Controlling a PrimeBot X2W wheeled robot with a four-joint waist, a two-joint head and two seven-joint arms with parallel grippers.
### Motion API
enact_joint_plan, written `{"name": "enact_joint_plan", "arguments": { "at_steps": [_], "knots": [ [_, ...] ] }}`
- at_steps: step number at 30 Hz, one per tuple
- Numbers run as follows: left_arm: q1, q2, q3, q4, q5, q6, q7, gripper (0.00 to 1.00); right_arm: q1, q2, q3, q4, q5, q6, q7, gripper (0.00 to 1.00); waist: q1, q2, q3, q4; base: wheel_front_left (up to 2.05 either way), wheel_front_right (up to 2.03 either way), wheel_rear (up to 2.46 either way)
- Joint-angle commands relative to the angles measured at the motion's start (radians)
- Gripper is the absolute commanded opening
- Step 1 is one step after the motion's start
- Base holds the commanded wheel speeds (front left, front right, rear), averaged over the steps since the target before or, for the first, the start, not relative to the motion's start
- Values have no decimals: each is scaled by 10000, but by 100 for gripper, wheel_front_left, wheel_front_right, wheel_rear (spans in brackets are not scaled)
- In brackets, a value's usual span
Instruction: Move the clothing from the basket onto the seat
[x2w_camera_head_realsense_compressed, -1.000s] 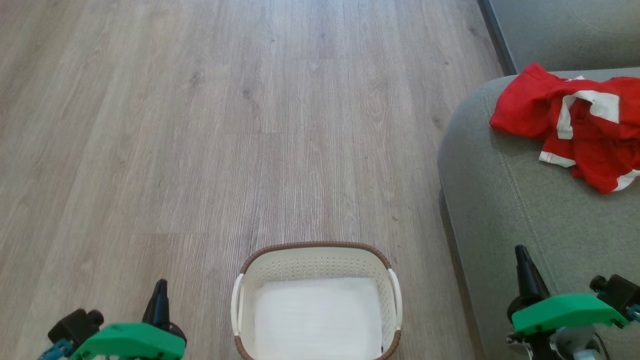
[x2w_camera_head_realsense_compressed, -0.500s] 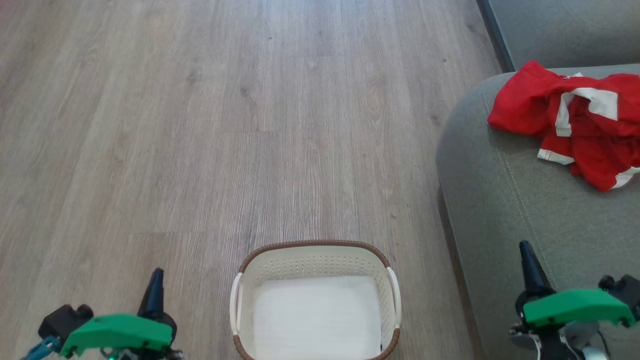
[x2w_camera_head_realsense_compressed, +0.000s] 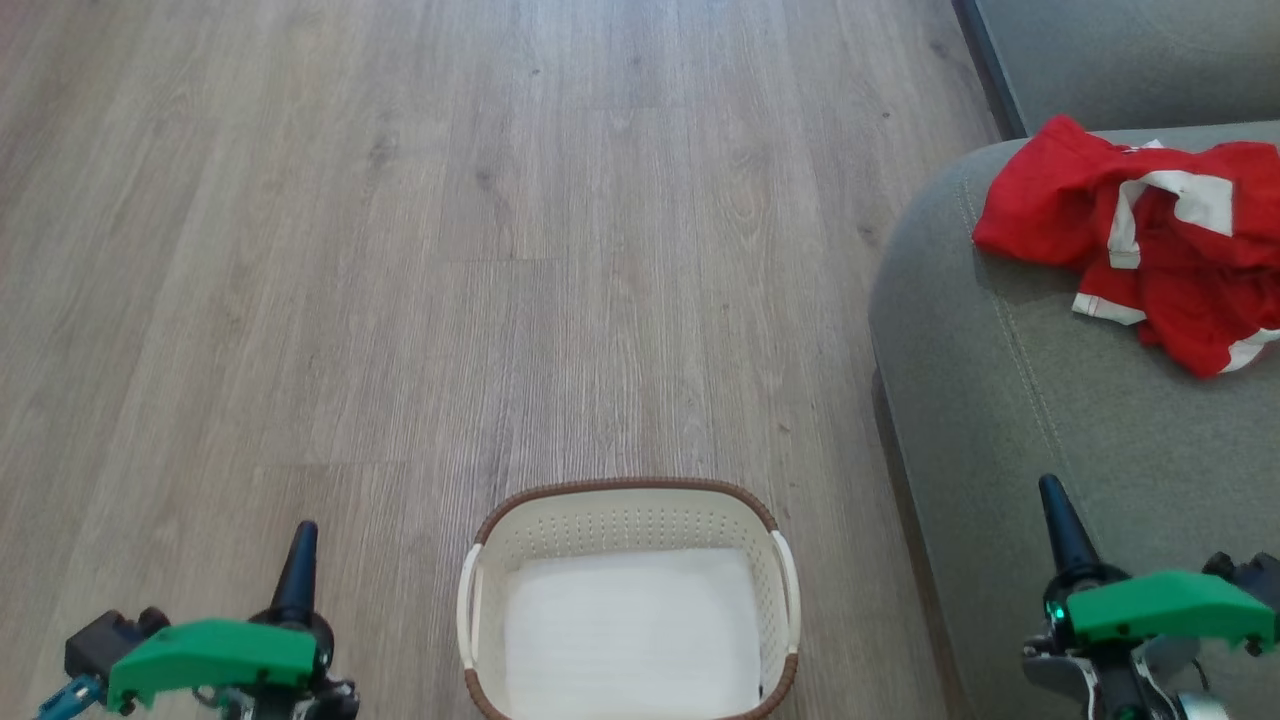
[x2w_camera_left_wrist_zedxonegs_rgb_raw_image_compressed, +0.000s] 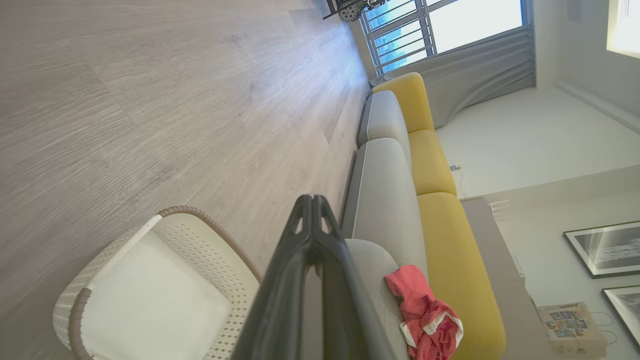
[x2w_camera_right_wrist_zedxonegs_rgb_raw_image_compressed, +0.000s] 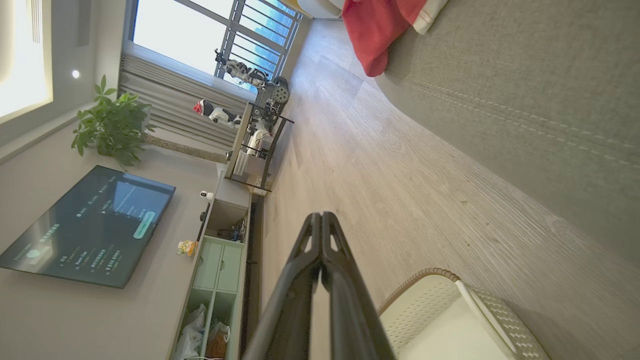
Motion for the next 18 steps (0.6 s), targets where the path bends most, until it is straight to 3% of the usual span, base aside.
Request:
{"name": "enact_joint_plan", "arguments": {
  "at_steps": [1,18],
  "knots": [
    [-694,49,362,-283,-283,-139,90,0,-647,-88,85,-380,350,-1,102,0,0,0,7,-6,0,0,0],
    [-1062,-126,915,-202,-1954,-651,588,0,-862,-92,-48,-411,2311,-1,594,0,0,0,76,-74,0,0,0]
  ]
}}
